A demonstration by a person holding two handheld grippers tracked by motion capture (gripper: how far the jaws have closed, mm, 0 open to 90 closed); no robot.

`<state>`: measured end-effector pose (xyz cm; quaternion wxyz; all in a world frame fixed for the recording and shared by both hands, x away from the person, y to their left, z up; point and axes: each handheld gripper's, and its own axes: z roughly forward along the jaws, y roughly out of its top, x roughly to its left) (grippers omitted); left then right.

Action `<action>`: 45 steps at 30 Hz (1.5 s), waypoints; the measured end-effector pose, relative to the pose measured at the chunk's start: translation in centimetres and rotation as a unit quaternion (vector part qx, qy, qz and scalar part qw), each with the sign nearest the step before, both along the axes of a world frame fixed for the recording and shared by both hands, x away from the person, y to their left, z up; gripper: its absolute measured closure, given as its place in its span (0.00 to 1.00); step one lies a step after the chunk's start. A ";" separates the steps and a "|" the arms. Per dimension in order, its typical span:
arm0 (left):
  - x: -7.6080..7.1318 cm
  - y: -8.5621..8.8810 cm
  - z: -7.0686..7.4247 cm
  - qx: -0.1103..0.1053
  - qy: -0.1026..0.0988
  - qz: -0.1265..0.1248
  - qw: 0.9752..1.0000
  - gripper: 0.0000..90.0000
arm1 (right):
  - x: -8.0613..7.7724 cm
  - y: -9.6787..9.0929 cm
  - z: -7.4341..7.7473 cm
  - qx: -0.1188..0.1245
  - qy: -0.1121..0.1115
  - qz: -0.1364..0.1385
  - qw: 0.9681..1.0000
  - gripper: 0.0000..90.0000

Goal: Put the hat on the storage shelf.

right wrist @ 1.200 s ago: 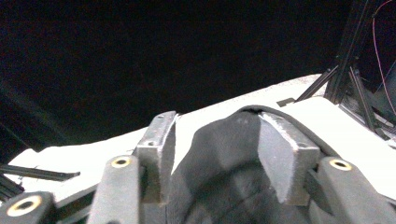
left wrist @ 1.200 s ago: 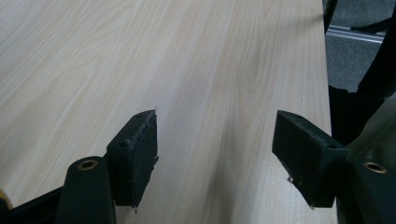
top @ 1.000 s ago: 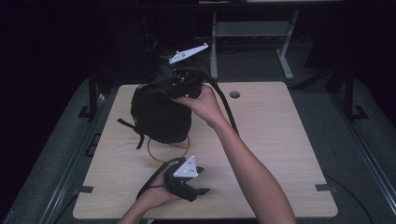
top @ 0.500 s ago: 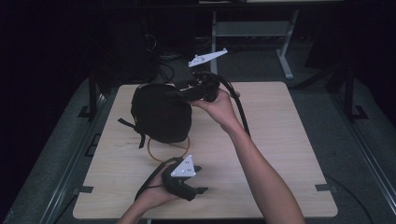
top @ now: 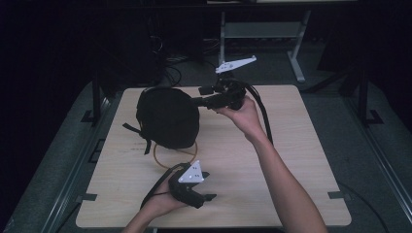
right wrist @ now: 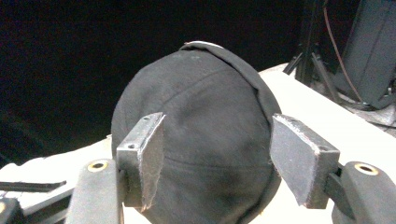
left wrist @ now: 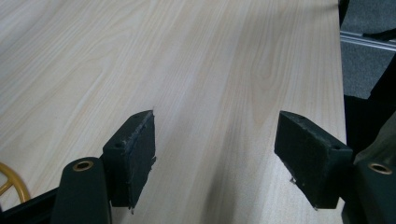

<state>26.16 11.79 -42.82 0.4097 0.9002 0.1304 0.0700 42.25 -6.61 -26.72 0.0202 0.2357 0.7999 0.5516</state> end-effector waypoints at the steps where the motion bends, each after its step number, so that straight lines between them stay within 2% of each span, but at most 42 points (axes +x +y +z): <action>1: 0.0 0.0 0.0 0.000 0.000 0.001 1.000 0.32 | 0.0 -0.3 0.0 0.000 0.002 -0.003 1.000 0.39; 11: 0.3 0.2 0.0 -0.003 0.002 0.003 1.000 0.32 | -0.5 -3.3 -0.7 -0.003 0.007 -0.023 1.000 0.37; 15: 0.3 0.4 -0.1 -0.008 0.011 0.009 1.000 0.32 | -0.7 -4.4 -1.4 -0.009 0.011 -0.030 0.999 0.37; 17: 0.4 0.6 0.1 -0.009 0.007 0.008 1.000 0.32 | -0.8 -4.9 -1.7 -0.010 0.014 -0.033 0.999 0.37; 22: 0.6 0.9 0.2 -0.017 0.013 0.016 1.000 0.31 | -0.9 -5.8 -2.1 -0.014 0.019 -0.038 0.999 0.37; 30: 0.7 0.9 0.2 -0.020 0.016 0.014 1.000 0.31 | -1.3 -7.2 -3.0 -0.017 0.024 -0.050 0.998 0.35; 34: 0.7 1.0 0.3 -0.027 0.020 0.014 0.999 0.31 | -1.6 -8.1 -3.7 -0.015 0.033 -0.054 0.998 0.33; 45: 0.7 0.9 0.1 -0.022 0.021 0.014 0.999 0.30 | -2.3 -10.0 -5.9 -0.020 0.049 -0.065 0.996 0.32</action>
